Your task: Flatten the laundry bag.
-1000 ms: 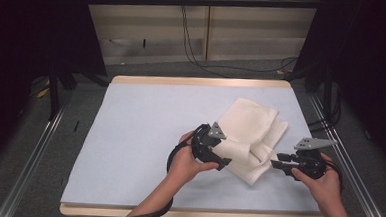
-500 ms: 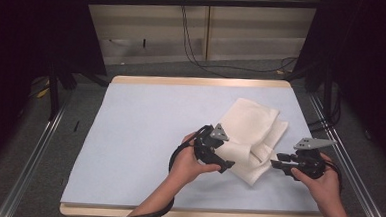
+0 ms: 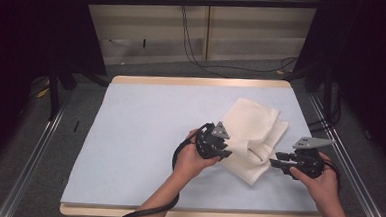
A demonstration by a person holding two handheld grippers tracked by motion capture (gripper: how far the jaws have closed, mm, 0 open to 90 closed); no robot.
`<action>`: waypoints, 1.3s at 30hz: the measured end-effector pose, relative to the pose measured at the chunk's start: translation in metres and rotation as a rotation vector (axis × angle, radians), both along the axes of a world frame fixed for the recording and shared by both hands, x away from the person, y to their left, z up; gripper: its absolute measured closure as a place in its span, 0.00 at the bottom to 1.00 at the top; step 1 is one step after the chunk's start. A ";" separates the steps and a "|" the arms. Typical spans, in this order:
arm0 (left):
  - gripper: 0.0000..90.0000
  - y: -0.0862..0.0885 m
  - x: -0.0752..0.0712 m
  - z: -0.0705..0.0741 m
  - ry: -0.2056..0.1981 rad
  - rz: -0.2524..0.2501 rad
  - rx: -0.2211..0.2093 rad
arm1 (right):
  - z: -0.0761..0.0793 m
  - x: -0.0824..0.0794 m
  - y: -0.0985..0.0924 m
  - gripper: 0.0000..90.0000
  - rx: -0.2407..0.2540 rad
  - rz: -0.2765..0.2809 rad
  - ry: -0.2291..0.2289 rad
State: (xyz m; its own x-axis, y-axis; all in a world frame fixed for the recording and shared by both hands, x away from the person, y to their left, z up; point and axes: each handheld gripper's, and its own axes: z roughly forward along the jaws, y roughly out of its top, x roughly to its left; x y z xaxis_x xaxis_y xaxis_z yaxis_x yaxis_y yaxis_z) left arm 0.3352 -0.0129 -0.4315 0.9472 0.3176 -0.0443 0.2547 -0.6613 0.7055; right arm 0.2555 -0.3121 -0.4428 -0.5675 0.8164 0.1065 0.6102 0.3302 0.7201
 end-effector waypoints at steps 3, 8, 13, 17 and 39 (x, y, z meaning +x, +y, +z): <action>0.93 0.005 0.004 0.001 0.042 0.030 -0.037 | 0.000 0.000 -0.001 0.68 0.001 0.004 -0.006; 0.94 0.022 0.010 0.002 0.112 0.115 -0.130 | 0.000 0.000 0.000 0.71 0.004 0.011 -0.014; 0.94 0.032 0.012 0.006 0.127 0.149 -0.154 | -0.001 0.002 0.009 0.74 0.010 0.020 -0.037; 0.94 0.038 0.015 0.008 0.136 0.169 -0.184 | -0.002 0.004 0.017 0.75 -0.017 0.048 -0.030; 0.94 0.101 0.043 0.008 0.161 0.407 -0.271 | -0.010 0.005 0.024 0.76 -0.048 0.081 -0.021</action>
